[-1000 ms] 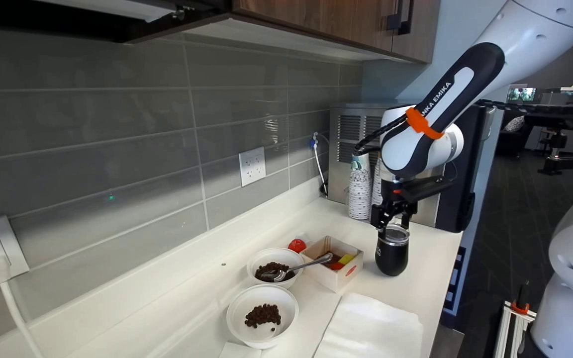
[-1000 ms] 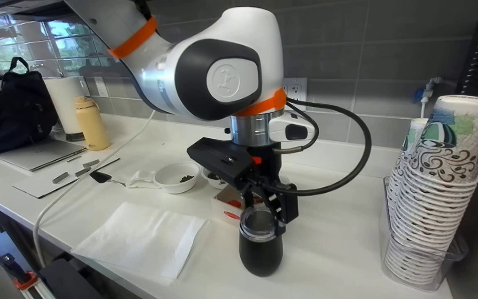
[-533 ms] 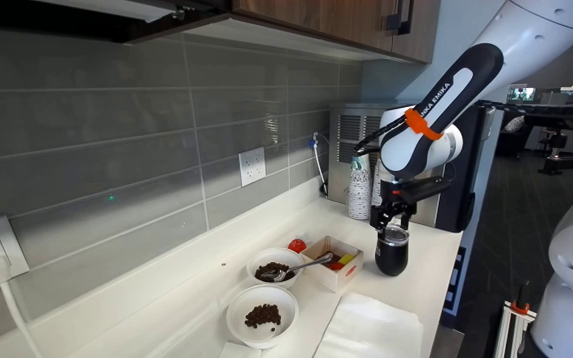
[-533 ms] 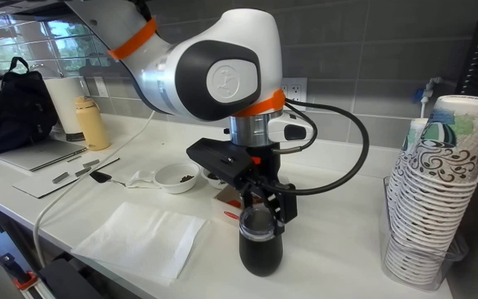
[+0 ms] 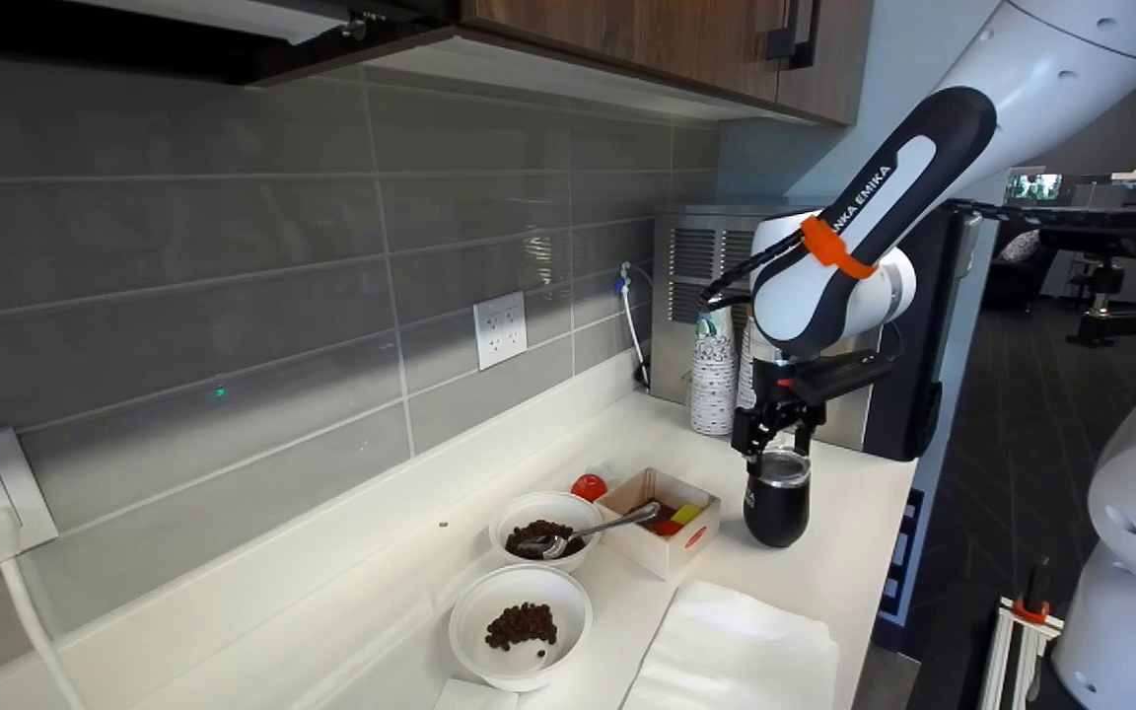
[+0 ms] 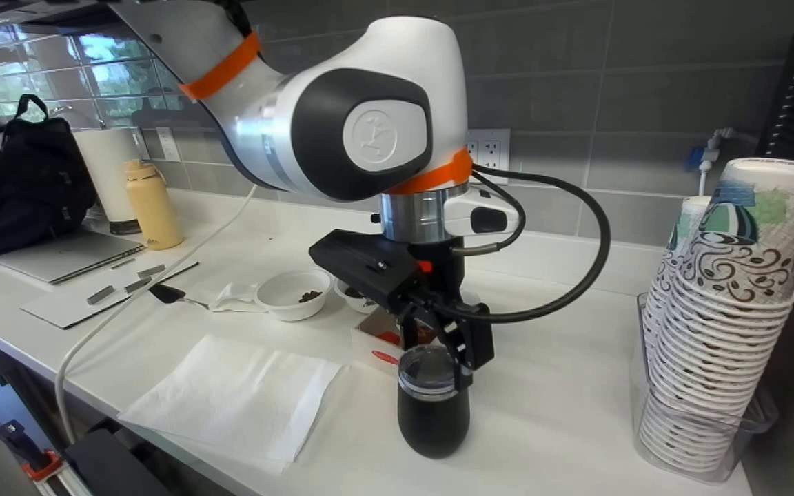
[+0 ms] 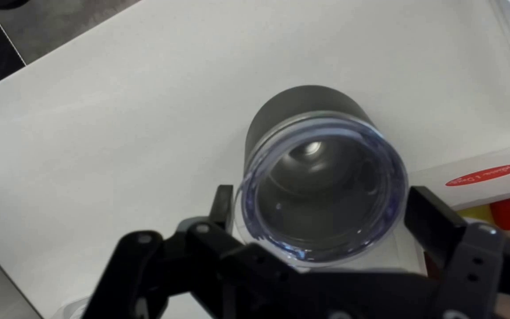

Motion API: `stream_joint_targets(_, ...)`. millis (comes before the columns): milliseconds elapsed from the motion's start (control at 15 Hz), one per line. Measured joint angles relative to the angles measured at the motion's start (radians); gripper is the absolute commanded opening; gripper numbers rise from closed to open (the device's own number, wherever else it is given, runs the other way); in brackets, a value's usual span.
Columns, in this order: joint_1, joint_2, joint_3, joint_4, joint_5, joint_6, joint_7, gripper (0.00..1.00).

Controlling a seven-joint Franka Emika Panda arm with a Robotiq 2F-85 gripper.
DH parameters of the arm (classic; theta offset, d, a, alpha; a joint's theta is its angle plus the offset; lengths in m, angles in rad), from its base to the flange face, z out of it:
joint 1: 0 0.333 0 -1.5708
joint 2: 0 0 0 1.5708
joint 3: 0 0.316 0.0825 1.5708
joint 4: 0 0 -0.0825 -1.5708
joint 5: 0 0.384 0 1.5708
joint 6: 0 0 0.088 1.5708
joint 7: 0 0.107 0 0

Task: Pick up the lid and put it on the bottle

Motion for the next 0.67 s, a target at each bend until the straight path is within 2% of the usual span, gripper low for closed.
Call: stream_joint_targets(667,0.002,-0.026,-0.001,0.007,0.016,0.0,-0.001,1.0)
